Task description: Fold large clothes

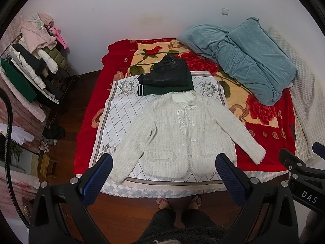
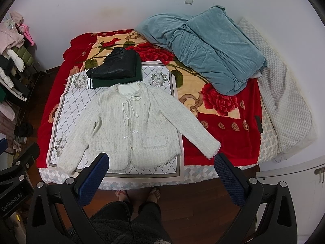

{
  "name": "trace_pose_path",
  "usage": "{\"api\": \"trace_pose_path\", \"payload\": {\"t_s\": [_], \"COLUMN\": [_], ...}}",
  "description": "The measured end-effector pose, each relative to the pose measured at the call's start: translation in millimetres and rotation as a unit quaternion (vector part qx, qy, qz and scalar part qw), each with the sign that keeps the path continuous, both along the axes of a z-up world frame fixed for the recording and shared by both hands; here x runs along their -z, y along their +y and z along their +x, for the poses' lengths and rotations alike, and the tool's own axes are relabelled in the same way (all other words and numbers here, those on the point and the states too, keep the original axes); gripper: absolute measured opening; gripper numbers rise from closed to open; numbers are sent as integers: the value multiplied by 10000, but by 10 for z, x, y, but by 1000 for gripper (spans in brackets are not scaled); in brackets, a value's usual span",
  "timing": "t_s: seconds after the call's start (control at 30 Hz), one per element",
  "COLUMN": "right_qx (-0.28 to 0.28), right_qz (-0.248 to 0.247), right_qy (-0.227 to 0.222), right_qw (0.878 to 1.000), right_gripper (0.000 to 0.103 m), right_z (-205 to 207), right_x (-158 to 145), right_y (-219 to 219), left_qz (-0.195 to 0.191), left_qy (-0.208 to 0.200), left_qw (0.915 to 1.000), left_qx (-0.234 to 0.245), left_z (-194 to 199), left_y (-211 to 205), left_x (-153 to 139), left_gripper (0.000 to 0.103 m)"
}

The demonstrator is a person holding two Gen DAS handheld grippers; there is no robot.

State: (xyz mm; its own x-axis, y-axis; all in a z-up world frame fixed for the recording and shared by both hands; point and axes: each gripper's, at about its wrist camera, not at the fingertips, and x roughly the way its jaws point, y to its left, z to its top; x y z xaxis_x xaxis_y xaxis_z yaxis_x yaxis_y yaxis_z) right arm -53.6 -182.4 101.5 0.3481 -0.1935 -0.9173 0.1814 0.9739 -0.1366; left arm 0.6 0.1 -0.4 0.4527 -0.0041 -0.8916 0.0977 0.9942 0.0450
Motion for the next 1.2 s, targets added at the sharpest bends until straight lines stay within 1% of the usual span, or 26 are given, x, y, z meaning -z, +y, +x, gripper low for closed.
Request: {"api": "trace_pose_path", "payload": {"t_s": [0.67,0.7,1.1,1.2], "right_qx": [-9,-11,-12,-16], "right_qz": [-5,-6,-9,-10], "right_qy": [-11,-12,-20,-22], "right_qw": [10000,10000,10000,10000], "right_gripper": [103,103,103,103], "right_z": [-31,-32,-38,-39], "right_x": [-27,-26,-45,-48], "right_y": [2,3,10,10], "left_qz": [-16,-9,-22,-24], "left_qy": [1,-9,-15,-16], "left_qw": [10000,10000,10000,10000], "left_qx": [-1,0,5,8], "left_z": [1,-16,-19,-33], "left_y": [4,-71,-69,-128], "left_x": [1,-16,-18,-40], "left_gripper": [103,103,103,103]}}
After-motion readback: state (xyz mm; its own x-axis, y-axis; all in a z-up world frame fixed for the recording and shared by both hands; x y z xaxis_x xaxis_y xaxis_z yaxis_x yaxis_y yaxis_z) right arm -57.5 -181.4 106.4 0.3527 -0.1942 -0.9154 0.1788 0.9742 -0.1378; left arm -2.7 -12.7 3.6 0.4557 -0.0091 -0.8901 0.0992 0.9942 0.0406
